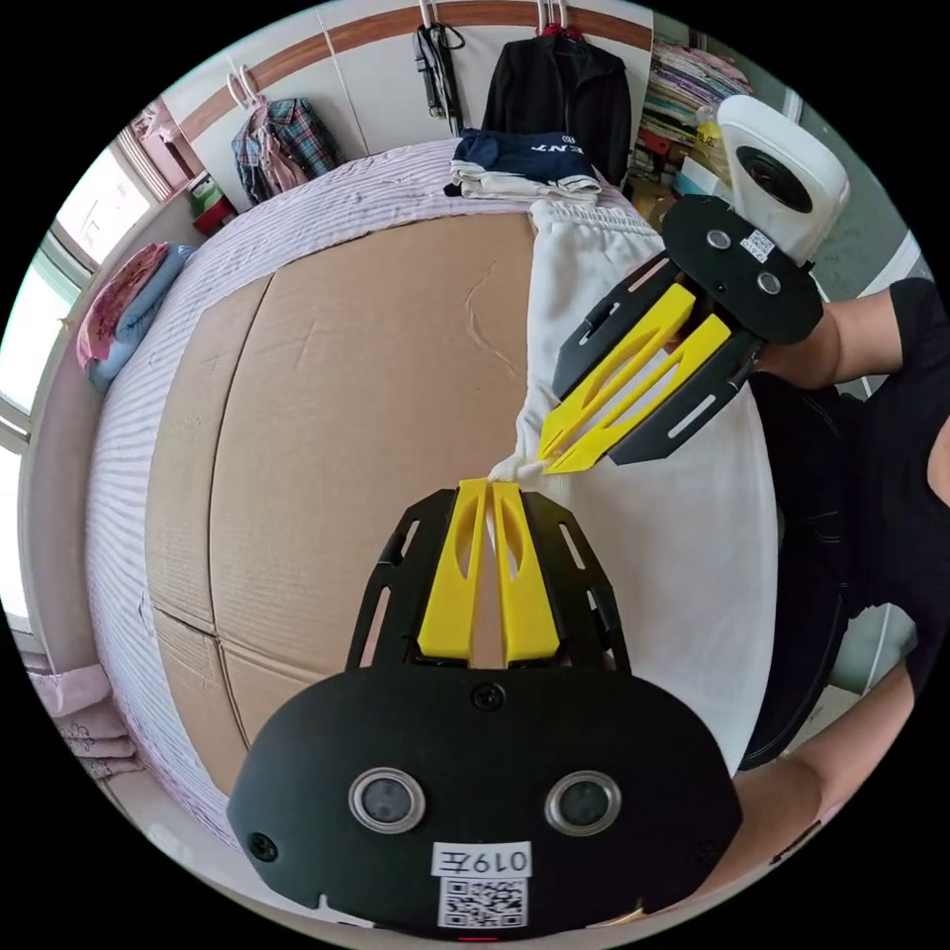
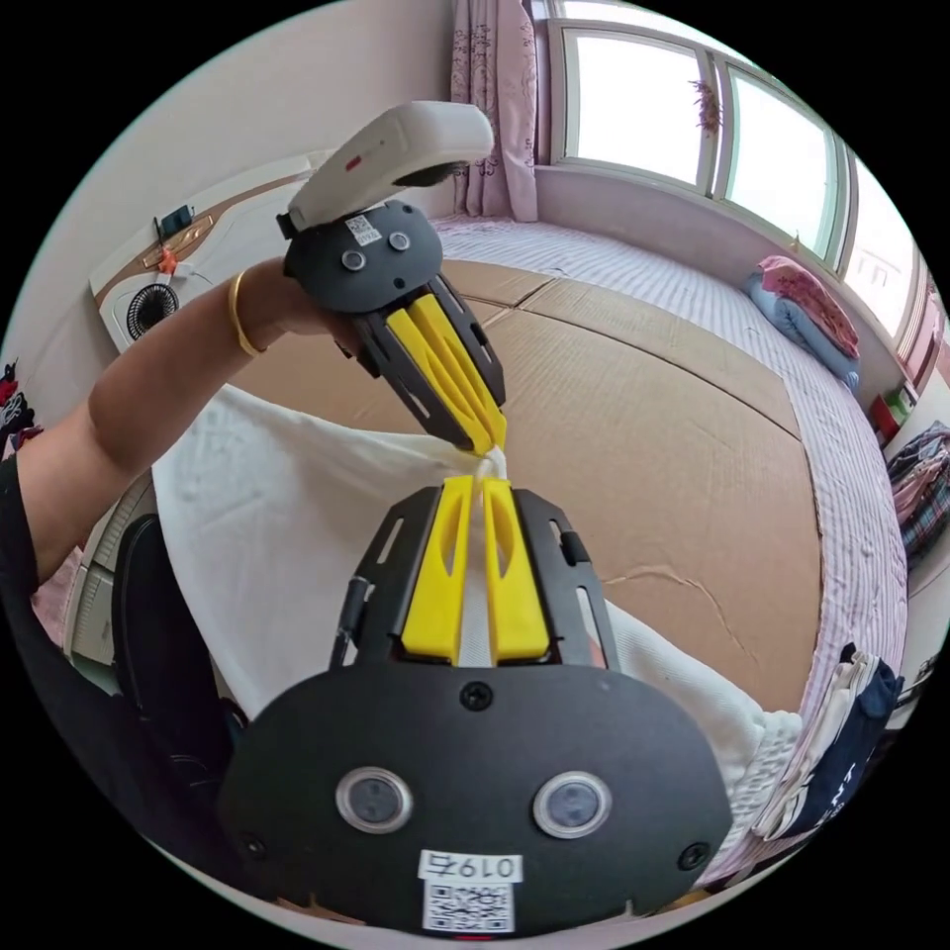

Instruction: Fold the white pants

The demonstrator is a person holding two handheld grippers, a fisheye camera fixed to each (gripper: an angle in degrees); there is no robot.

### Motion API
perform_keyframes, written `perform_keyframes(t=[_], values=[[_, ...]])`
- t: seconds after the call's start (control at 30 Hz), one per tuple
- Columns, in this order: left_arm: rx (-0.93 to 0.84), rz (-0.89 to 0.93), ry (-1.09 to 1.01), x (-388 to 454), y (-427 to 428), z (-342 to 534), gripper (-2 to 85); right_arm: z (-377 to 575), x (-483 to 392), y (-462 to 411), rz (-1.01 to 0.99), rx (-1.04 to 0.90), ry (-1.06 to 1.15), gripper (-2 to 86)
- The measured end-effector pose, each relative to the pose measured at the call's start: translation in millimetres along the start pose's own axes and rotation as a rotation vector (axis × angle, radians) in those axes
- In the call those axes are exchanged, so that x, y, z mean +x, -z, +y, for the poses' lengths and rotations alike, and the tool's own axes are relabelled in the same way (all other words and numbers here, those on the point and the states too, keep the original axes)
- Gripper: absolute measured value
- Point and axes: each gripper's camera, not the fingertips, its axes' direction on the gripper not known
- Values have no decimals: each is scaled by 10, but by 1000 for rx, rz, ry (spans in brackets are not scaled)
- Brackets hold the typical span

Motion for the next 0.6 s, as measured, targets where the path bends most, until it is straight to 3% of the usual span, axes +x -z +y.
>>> perform_keyframes(t=[0.13,0.3,0.6], values=[[-20,120,48,-308,-392,-72,6,-7,121,-14,1,-5,-29,0],[79,304,96,-627,-789,-24,5,-38,176,-228,-28,-115,-22,-5],[139,449,252,-943,-1302,-56,7,-159,137,-414,31,-174,5,-5]])
